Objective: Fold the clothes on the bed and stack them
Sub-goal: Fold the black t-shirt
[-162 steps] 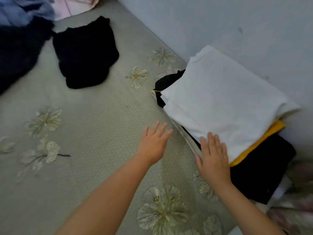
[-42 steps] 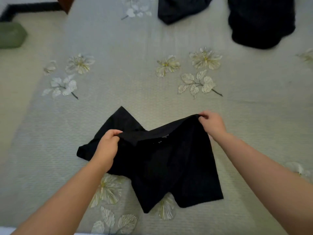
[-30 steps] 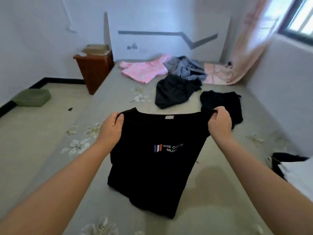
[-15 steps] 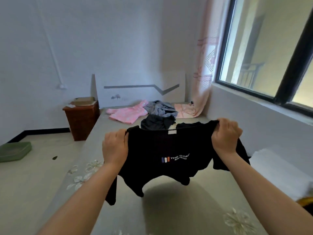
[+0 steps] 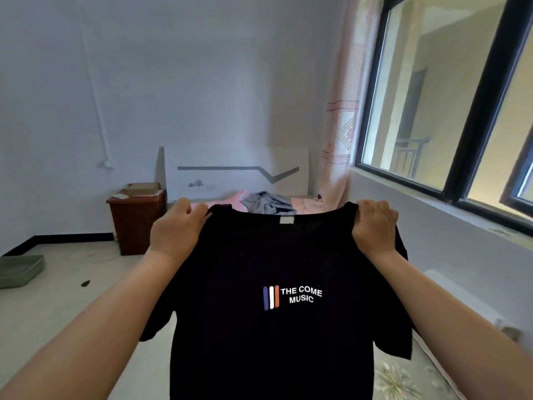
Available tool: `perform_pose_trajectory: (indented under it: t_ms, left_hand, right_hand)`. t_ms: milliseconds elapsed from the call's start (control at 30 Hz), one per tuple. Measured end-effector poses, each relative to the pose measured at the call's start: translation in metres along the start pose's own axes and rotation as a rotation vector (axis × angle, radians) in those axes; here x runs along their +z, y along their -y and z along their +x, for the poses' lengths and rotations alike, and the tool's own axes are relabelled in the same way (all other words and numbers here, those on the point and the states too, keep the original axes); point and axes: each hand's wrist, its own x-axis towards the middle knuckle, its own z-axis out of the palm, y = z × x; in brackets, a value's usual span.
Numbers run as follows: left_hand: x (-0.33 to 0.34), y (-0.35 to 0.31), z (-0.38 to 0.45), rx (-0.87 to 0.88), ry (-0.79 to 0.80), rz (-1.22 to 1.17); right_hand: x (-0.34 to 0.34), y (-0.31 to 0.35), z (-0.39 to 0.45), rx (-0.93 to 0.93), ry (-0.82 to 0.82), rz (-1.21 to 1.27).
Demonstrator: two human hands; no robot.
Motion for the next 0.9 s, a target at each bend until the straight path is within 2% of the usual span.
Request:
perform_pose_trajectory:
  t_ms: [133, 267, 467, 667, 900]
  left_hand:
    - [0.023, 0.02, -0.015, 0.036, 0.053, 0.114]
    - [0.082, 0.037, -0.04, 0.044, 0.207, 0.1]
    - [0.189, 0.064, -0.044, -0.213, 0.455, 0.157]
    - [0.305, 0.097, -0.057, -0.303, 0.593, 0.232]
    - [0.405, 0.132, -0.108, -0.397, 0.851, 0.264]
  right_hand:
    - [0.036, -0.008, -0.025, -0.09, 0.005, 0.023]
    - [0.095, -0.026, -0.056, -0.132, 0.073, 0.077]
    - [0.2, -0.055, -0.08, -0.062, 0.255, 0.141]
    - [0.313, -0.082, -0.102, -0.053, 0.469, 0.091]
    - [0.428, -0.107, -0.167, -0.074, 0.604, 0.031]
